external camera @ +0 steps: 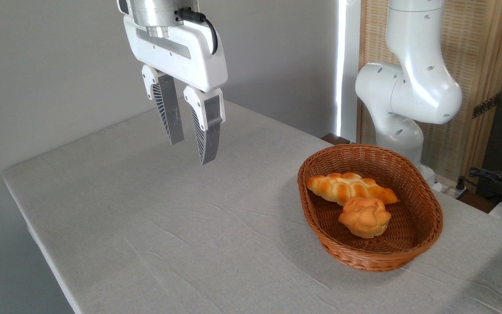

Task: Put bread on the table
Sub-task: 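Move the open gripper down over the round orange bun in the basket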

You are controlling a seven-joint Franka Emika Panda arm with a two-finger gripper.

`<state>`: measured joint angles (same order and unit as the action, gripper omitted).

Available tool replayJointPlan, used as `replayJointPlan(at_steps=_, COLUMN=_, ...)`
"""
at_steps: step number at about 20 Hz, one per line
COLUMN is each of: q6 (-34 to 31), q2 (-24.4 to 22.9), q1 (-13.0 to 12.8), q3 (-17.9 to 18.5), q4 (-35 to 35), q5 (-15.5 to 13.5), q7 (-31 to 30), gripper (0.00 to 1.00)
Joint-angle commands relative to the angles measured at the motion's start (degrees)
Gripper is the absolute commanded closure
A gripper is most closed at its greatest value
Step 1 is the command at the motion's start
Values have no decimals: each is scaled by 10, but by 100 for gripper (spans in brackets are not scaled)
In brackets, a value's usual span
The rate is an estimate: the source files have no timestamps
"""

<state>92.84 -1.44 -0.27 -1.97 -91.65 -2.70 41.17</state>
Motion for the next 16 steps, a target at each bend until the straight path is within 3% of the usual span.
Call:
replayJointPlan(at_steps=1, q6=-3, q2=-9, q1=5, q3=2, q4=-6, q5=-5, q7=-2, gripper=0)
replayJointPlan(at_steps=10, q6=-6, q2=-20, q1=6, q3=2, q4=-18, q5=-4, q7=11, gripper=0)
replayJointPlan(at_steps=12, q6=-7, q2=-47, q1=13, q3=2, q4=-54, q5=-4, q7=39, gripper=0)
replayJointPlan(at_steps=16, q6=-8, q2=-158, q1=33, q3=2, q4=-192, q5=-5, q7=112, gripper=0)
